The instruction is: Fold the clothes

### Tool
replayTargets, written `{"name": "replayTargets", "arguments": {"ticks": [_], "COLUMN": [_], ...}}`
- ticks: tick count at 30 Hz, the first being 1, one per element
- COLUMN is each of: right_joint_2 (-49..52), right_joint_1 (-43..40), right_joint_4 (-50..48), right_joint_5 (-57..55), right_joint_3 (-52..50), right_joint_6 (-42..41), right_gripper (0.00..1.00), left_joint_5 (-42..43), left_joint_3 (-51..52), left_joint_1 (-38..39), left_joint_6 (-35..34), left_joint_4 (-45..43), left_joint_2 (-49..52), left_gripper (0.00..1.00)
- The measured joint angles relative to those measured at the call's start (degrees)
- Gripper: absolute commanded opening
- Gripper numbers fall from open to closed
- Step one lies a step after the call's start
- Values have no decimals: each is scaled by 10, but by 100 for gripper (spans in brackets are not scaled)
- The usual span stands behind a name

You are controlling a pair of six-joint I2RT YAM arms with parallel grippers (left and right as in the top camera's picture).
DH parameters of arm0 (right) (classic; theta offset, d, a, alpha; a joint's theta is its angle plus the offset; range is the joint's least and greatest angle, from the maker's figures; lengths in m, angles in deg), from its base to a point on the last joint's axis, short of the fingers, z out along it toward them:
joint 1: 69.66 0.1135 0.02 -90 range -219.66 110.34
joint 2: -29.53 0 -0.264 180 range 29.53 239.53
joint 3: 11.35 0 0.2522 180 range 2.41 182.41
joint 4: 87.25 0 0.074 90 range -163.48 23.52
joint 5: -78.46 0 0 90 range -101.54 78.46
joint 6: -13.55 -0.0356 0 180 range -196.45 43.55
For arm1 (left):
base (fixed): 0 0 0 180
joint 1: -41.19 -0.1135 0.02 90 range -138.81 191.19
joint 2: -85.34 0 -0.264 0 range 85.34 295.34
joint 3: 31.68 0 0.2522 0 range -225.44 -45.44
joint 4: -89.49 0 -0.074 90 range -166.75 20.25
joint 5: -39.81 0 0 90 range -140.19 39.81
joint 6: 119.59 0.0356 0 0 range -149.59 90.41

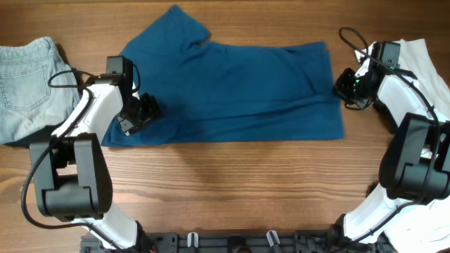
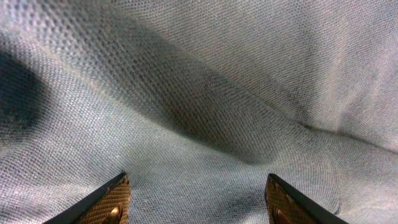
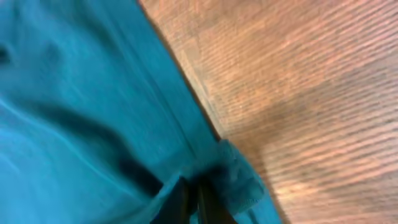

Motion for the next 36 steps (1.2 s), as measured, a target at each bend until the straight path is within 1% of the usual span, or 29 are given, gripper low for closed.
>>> {"name": "replayTargets", "arguments": {"ticks": [2,5,6,9,11,17,19,21,25,26,31,33,35,36], "right_joint_2": [0,0,0,-1,-1,-4,-4,-4,-13,-16,-24,-24,-24,-24], "right_joint_1": [-1,-1,-1,0,5,41,43,46,49,51,55,56,56,55], "right_joint_4": [-10,-2,18,95,123,122,123,103,75,80,142,163,187,196], "right_joint_5": [2,6,9,16,19,12,9,0,-14,-37,-118,-152,-190,-201], "right_joint_3": [0,0,1,2,2,-9,-11,-26,-62,-65,-66,-65,-66,-66], "right_joint_6": [-13,-15,-10,39,82,147,157,166,170,158,108,89,64,56], "right_gripper": [25,22,19,19,20,20,20,20,20,20,18,18,14,12], "left_joint_5": [0,0,0,0,0,0,0,0,0,-1,-1,-2,-1,-1], "left_joint_3": [0,0,0,0,0,0,0,0,1,3,46,53,72,77], "left_joint_1": [0,0,0,0,0,0,0,0,0,0,0,0,0,0], "left_joint_6": [0,0,0,0,0,0,0,0,0,0,0,0,0,0], "left_joint_4": [-1,-1,-1,0,0,0,0,0,-2,-10,-15,-15,-12,-11], "left_joint_2": [0,0,0,0,0,0,0,0,0,0,0,-2,-14,-16], "left_gripper": [70,70,70,70,70,71,73,73,73,72,60,59,53,53]}}
